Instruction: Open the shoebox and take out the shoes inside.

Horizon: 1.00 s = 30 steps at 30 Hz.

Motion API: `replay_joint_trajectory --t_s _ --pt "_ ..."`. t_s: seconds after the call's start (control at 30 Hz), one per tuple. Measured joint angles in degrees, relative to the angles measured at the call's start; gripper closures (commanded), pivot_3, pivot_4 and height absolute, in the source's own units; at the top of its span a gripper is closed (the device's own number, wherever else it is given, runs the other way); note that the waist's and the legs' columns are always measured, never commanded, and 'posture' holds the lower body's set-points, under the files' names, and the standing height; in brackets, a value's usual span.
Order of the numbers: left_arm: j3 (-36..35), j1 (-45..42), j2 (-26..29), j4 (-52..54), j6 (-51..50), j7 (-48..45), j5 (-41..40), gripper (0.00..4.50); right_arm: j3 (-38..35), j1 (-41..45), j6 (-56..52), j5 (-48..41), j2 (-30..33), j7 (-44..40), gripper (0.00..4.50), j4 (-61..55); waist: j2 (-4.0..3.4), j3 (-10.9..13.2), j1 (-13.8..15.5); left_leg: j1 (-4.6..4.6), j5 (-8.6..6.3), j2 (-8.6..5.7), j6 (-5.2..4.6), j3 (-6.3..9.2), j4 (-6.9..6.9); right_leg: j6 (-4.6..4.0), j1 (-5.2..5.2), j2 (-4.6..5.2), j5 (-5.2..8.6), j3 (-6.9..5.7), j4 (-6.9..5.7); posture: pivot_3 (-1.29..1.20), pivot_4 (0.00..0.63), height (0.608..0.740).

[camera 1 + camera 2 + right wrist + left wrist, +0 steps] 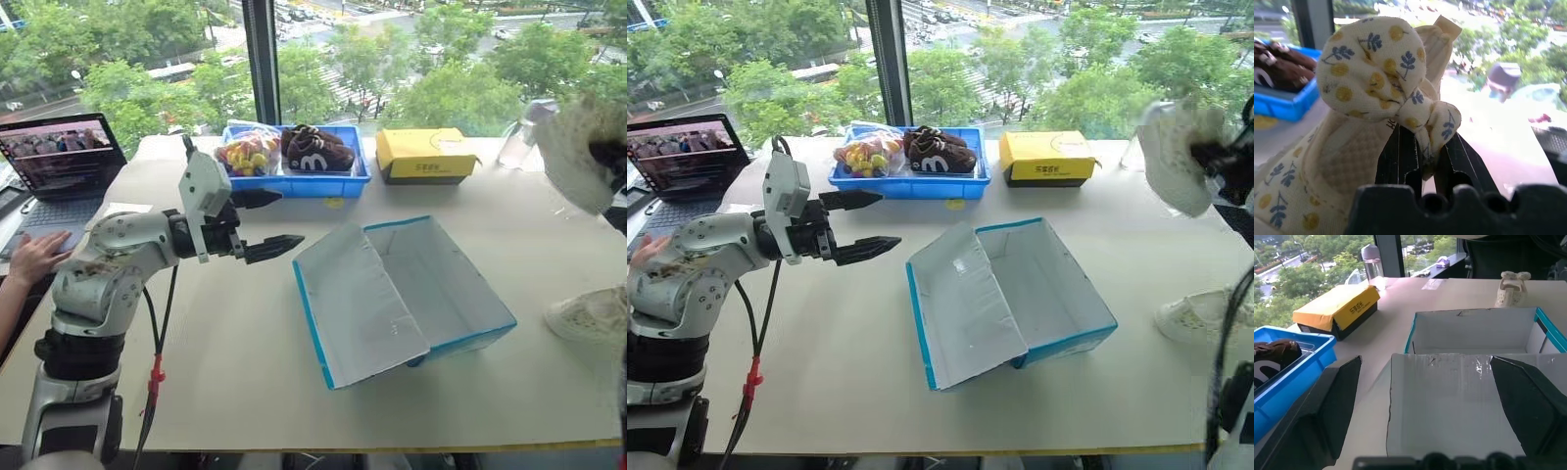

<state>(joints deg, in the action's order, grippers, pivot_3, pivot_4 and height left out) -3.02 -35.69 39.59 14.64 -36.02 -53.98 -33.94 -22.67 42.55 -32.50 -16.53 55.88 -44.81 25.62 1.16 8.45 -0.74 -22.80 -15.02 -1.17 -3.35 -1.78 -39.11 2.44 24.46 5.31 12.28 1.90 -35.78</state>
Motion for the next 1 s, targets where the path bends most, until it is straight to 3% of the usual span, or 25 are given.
replay_joint_trajectory --t_s 0.17,0.33,0.4,0.73,0.77,1.0 --pt "1.38 -0.87 -0.84 -0.55 0.72 -0.68 0.28 0.00 6.01 -2.82 5.73 2.69 -6.17 1.07 4.46 1.45 -0.01 0.00 -1.58 0.41 0.00 0.01 0.00 -0.18 0.06 0.01 -0.15 -0.09 0.00 0.32 -0.02 0.00 0.150 0.740" --pt "1.36 -0.90 0.05 -0.49 0.63 -0.69 0.29 0.00 11.36 -7.52 15.08 8.94 -8.82 5.26 4.46 7.96 0.00 0.00 -0.94 0.31 0.00 -0.02 0.00 -0.18 0.07 0.05 -0.12 -0.04 -0.02 0.29 -0.11 0.00 0.150 0.740" --pt "0.98 -0.69 0.96 -0.46 0.58 -0.67 0.29 0.00 11.95 -8.17 17.21 10.49 -8.95 6.65 3.49 10.94 -0.01 0.01 -0.73 0.23 -0.01 -0.04 -0.02 -0.21 0.07 0.07 -0.03 -0.02 -0.03 0.33 -0.08 0.00 0.150 0.740" --pt "0.75 -0.47 1.15 -0.13 0.57 -0.53 0.26 0.00 12.47 -9.14 20.52 9.98 -8.80 3.83 0.23 6.68 -0.01 0.01 -0.57 0.31 -0.01 0.02 -0.02 -0.21 0.08 0.07 -0.12 -0.08 -0.03 0.34 -0.05 0.00 0.150 0.740" --pt "0.76 -0.38 1.10 -0.16 0.66 -0.44 0.36 0.00 12.40 -9.45 19.49 9.24 -8.28 3.12 0.03 5.18 -0.02 0.01 -0.50 0.31 -0.02 0.02 -0.02 -0.21 0.08 0.07 -0.12 -0.07 -0.03 0.33 -0.04 0.00 0.150 0.740" --pt "-0.32 3.51 -0.54 -4.57 7.63 4.96 7.13 0.00 6.29 -15.17 8.27 4.97 1.14 0.00 0.03 -10.72 -0.02 0.00 0.14 0.31 -0.04 0.03 -0.07 -0.20 0.18 0.07 -0.11 -0.05 -0.03 0.30 0.00 0.00 0.150 0.740"
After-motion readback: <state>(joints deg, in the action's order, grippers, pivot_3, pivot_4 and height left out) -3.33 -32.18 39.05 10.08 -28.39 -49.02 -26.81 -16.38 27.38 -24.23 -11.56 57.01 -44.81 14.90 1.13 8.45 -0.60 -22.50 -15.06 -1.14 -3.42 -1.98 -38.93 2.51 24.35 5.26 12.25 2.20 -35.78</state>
